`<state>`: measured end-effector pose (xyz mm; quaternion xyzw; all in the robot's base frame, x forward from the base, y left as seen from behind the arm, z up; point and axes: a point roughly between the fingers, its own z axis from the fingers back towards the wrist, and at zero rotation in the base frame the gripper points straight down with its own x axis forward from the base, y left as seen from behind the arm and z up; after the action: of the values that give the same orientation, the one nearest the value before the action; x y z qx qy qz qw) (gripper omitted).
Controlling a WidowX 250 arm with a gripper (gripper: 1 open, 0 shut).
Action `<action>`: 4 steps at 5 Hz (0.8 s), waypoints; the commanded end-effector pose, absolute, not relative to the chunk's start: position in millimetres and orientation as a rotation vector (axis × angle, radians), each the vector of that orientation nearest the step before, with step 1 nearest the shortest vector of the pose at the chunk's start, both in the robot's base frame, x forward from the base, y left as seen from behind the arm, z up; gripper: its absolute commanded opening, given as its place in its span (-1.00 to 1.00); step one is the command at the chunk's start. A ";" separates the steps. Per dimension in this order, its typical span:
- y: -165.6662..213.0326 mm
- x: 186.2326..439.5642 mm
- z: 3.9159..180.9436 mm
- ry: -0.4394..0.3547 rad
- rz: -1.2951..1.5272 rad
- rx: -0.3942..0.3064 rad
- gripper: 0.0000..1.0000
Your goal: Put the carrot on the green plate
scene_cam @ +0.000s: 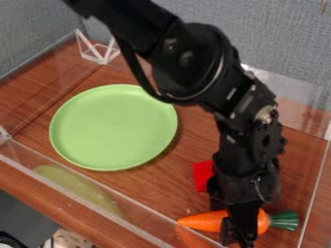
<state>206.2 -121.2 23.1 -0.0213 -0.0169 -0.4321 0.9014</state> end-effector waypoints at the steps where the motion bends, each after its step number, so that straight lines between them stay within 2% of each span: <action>1: -118.3 203.2 23.1 -0.017 -0.868 -0.051 -1.00; 4: -111.7 203.7 22.7 -0.008 -0.870 -0.076 -1.00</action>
<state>207.4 -115.5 23.0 -0.0350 -0.0120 -0.4262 0.9039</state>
